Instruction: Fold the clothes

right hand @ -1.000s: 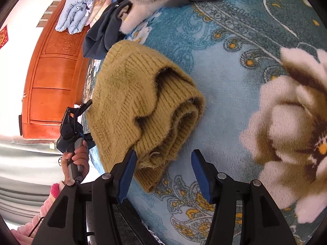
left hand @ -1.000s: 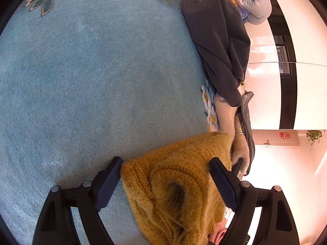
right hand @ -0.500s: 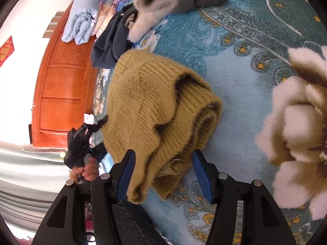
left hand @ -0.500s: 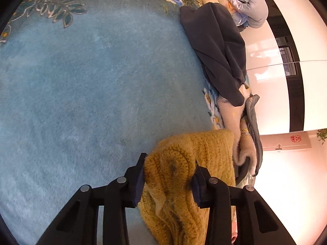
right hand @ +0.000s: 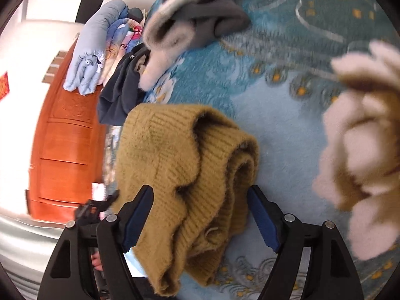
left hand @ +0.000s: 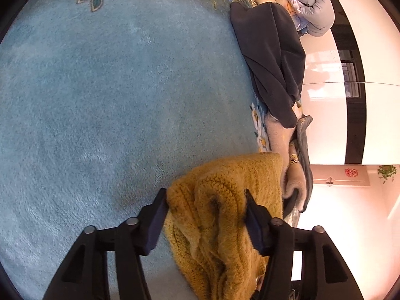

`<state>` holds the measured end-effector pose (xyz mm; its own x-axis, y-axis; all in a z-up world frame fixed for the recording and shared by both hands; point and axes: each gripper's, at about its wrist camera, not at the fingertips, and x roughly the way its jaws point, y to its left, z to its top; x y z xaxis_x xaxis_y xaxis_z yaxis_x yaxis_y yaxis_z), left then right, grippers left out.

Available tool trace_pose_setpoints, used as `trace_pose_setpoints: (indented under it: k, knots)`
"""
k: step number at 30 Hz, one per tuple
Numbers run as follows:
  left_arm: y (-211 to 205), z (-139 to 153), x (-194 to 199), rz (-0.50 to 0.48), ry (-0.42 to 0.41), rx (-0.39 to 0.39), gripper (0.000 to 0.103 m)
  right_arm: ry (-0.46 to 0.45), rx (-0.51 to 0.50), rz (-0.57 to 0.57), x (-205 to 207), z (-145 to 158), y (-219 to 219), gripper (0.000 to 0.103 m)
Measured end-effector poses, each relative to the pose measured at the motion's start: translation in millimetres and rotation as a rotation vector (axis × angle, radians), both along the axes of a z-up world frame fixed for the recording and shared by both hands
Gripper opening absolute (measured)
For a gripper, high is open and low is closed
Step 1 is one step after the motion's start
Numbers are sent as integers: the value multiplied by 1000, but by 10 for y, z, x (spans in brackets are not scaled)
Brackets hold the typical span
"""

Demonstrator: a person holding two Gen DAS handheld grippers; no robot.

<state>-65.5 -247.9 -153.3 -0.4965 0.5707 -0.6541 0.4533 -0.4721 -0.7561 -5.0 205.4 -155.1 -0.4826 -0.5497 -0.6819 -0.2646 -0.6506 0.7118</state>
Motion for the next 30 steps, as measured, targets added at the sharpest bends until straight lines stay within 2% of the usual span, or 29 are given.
trace_pose_setpoints:
  k: [3,7,12,14,15,16,17,20,22,26,30]
  knots:
    - [35,-23,-22,-34,-1,-15,70,-3,29,-24,-57,-30,95,78]
    - [104,-50,-71,-73,4,-19,70,8,-40,-91,-125,-116,248,78]
    - [124,-85,-103,-63,9,-6,69,27,-118,-82,-192,-184,278,78]
    - [104,-101,-79,-40,9,8,66,21,-138,-56,-209,-201,258,64]
    - [99,-106,-65,-30,7,9,62,11,-141,-62,-207,-221,259,60]
    - [88,-99,-50,-27,4,-1,55,2,-144,-68,-206,-240,261,51]
    - [95,-79,-42,-28,1,-20,49,-6,-148,-73,-205,-258,262,44]
    - [152,46,-7,-27,21,-85,42,-26,-173,-71,-228,-249,283,31]
    - [193,148,31,-12,40,-106,40,-8,-138,-35,-298,-134,261,28]
    - [324,429,190,2,102,-135,37,42,-137,18,-478,132,298,26]
    - [570,739,466,-24,161,-199,36,115,-105,157,-705,493,253,26]
